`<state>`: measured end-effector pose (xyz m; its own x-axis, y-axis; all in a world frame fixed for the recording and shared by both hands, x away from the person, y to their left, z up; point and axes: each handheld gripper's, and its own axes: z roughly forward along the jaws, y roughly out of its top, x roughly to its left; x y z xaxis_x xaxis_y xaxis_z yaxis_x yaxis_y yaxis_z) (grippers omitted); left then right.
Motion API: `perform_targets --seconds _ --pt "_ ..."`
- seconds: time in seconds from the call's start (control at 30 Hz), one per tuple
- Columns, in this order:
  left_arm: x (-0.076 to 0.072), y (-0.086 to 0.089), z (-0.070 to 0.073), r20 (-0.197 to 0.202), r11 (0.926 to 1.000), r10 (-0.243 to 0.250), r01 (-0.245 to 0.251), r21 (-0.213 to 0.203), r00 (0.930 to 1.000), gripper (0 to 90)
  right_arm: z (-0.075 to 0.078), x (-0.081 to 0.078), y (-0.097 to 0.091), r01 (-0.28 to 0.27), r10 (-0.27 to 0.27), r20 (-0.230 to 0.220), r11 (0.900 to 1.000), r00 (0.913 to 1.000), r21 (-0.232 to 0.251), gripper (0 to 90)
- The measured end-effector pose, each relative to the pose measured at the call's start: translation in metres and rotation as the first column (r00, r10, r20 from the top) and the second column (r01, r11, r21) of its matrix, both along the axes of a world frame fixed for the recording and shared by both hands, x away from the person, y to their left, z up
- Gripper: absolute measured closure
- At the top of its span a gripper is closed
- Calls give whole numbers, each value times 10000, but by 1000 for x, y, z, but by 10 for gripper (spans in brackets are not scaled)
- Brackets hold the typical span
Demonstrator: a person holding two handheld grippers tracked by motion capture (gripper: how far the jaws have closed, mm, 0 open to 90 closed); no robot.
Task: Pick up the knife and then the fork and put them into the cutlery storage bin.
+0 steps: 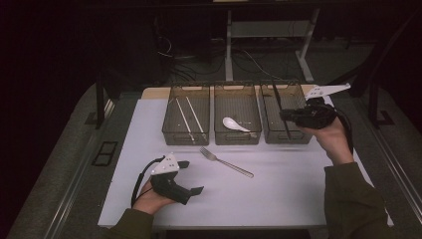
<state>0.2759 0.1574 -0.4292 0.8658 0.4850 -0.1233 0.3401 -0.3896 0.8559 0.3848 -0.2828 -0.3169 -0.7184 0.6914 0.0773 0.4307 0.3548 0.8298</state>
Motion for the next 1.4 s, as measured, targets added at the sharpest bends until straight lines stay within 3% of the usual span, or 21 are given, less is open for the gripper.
perform_targets --seconds 0.33,0.6,0.9,1.4 --pt "1 0 -2 -53 9999 105 -104 91 9999 0 2 18 -23 1229 -1203 566 9914 9911 -458 801" --pt "2 -1 -3 -89 9998 147 -146 147 9999 0 -7 27 -39 2250 -2179 965 9719 9712 -699 801" --pt "2 0 -2 -69 9999 117 -116 113 9999 0 -34 38 -50 2721 -2705 289 9567 9623 -1032 800" --pt "2 0 -2 -80 9999 77 -76 105 9999 0 -67 52 -45 2602 -2788 -807 9473 9569 -1869 800"
